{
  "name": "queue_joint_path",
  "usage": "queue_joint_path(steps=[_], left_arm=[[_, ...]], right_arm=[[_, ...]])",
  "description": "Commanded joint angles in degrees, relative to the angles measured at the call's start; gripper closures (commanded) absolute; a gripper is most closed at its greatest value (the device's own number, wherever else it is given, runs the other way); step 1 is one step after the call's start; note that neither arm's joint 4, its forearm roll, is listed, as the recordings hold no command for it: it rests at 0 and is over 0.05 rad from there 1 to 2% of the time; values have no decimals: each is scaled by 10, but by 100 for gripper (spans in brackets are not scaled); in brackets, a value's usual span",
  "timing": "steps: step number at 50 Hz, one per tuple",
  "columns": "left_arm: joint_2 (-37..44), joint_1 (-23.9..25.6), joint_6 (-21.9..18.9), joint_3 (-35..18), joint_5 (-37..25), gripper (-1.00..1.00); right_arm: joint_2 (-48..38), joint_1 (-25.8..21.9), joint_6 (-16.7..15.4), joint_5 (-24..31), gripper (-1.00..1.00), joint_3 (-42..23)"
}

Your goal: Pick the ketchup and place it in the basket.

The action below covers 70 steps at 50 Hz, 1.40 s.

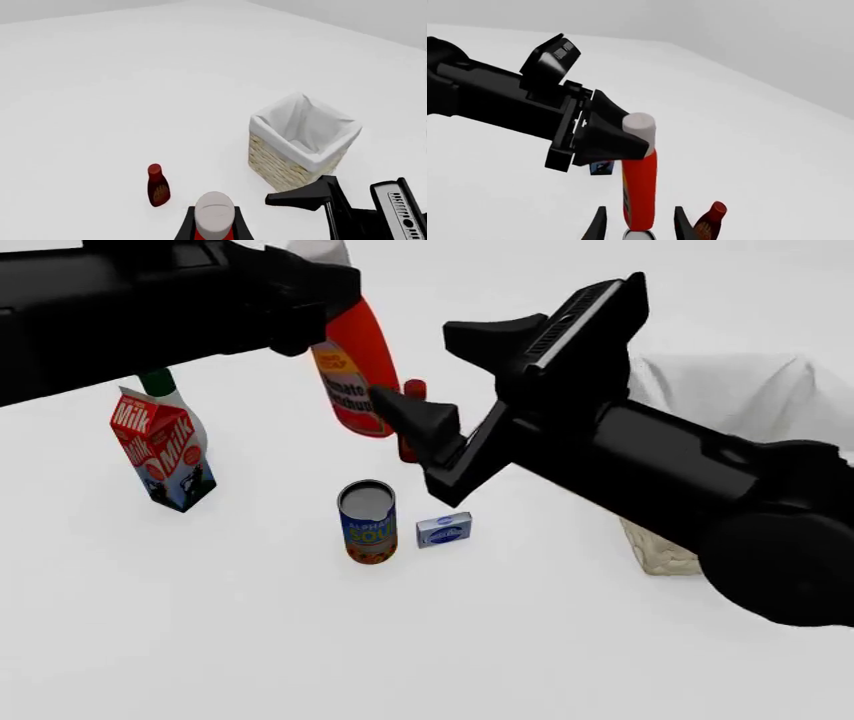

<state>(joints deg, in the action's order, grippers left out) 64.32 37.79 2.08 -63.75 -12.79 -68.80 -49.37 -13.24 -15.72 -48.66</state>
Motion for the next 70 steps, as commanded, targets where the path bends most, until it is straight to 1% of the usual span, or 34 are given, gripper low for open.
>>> queue_joint_path(steps=[1,10,29,37,56,70], left_arm=[[-8,2,-5,-1,-4,100],[-12,3,-4,-2,-8,100],[-21,2,1,-4,-17,100],[-24,2,3,-9,-23,100],[-31,9,5,-18,-36,100],[-34,16,5,-36,-49,100]], right_arm=[[-18,-10,-10,2,-100,-16],[-29,-14,-24,6,-100,-31],[-47,-13,-43,14,-100,-61],[-60,-14,-45,13,-100,-71],[-90,-12,-29,5,-100,-93],[-113,-8,-30,4,-100,-108]])
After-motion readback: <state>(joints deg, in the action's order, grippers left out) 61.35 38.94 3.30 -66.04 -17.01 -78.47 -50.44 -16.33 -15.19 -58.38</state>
